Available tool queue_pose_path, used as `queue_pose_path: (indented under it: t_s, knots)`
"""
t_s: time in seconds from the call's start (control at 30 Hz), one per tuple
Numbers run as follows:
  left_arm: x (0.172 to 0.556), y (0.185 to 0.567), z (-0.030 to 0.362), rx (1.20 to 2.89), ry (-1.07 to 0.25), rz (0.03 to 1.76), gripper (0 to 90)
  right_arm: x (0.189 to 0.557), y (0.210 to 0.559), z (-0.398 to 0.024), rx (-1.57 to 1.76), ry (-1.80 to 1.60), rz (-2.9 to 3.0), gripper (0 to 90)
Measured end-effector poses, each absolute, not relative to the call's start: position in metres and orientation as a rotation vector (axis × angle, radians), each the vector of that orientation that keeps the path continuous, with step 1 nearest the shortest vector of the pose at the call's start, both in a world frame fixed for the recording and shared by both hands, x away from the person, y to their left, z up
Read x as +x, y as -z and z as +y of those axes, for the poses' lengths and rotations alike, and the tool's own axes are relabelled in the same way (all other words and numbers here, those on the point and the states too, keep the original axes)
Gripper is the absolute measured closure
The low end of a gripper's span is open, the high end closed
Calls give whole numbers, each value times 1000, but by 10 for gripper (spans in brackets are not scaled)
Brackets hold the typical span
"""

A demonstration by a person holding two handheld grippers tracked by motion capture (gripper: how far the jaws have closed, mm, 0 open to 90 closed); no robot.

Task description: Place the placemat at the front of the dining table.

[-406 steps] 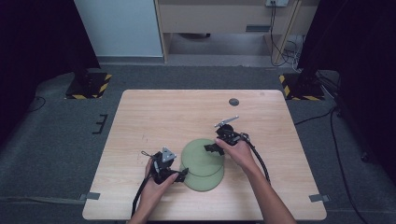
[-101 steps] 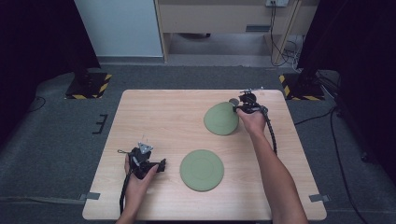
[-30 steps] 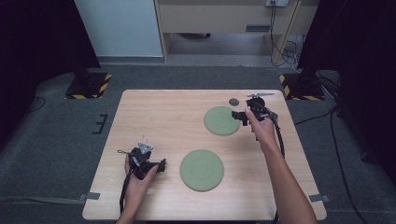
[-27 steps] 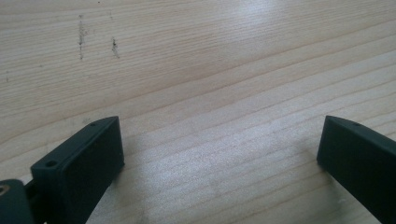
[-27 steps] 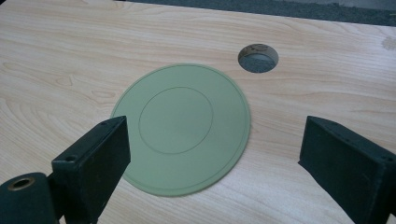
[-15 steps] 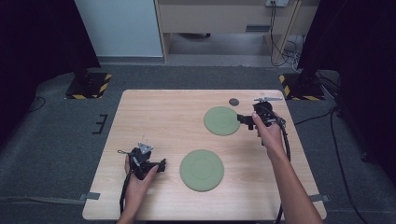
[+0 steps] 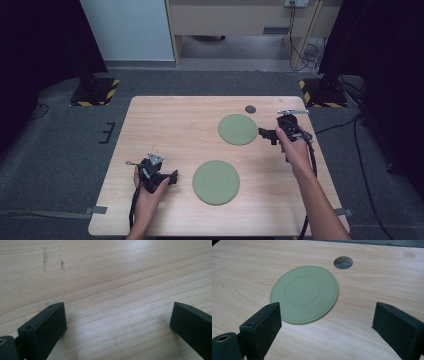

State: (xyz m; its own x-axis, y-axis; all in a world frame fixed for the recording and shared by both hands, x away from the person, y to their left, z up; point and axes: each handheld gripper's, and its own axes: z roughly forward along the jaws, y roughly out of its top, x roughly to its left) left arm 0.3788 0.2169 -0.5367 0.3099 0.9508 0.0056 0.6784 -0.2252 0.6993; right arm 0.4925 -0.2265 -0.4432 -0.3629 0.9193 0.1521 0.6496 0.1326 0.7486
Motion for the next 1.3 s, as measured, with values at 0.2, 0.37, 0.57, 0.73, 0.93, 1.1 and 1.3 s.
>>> queue_pose_path:
  t_s: [0.2,0.37,0.57,0.73,0.93,1.1,1.3]
  knots:
    - [379,537,217,1987,-593,1439,0,484,449,-223,1492,-1077,2098,85]
    - [379,537,217,1987,-593,1439,0,478,452,-221,1479,-1066,2118,83]
    - [379,537,217,1986,-594,1441,0,470,456,-223,1472,-1069,2126,83]
    - [379,537,217,1986,-594,1441,0,465,461,-225,1474,-1065,2129,83]
    - [379,537,217,1985,-594,1442,0,459,467,-226,1465,-1058,2141,83]
    - [379,537,217,1985,-594,1443,0,453,472,-226,1466,-1061,2151,83]
    - [379,537,217,1985,-594,1443,0,448,479,-227,1468,-1053,2165,83]
